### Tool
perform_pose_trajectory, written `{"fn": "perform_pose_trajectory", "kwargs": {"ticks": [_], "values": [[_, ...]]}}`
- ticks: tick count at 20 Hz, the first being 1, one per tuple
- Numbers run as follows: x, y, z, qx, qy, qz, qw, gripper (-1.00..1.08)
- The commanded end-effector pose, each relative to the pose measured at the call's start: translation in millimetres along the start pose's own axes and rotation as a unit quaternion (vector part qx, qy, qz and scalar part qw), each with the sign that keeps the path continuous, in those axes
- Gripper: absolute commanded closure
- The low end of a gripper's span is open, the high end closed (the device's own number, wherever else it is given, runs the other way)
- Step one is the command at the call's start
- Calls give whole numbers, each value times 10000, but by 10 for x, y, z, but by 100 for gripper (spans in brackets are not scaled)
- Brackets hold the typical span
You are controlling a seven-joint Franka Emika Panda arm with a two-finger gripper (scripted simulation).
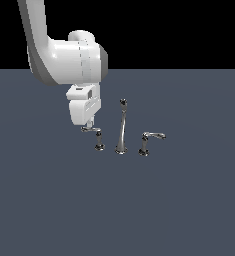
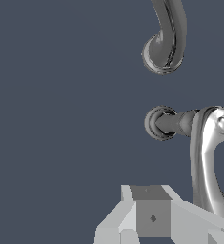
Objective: Turn on the faucet by rotating a designated handle.
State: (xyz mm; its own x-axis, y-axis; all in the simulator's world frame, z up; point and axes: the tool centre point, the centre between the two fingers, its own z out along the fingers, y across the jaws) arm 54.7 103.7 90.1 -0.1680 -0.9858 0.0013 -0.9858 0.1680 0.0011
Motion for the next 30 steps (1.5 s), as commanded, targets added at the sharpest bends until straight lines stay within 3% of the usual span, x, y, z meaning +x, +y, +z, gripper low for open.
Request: {"fn": "perform_pose_trajectory", "kwargs": {"ticks": [1, 8, 19, 21, 30], "values": [[21, -45, 34, 6, -1, 105, 9999, 108], [32, -58, 46, 5, -2, 138, 9999, 108], [-161, 332, 45, 5, -5, 140, 9999, 108], [-117, 241, 45, 51, -23, 121, 9999, 108], [-66, 533, 47, 28, -14, 132, 9999, 108]]}}
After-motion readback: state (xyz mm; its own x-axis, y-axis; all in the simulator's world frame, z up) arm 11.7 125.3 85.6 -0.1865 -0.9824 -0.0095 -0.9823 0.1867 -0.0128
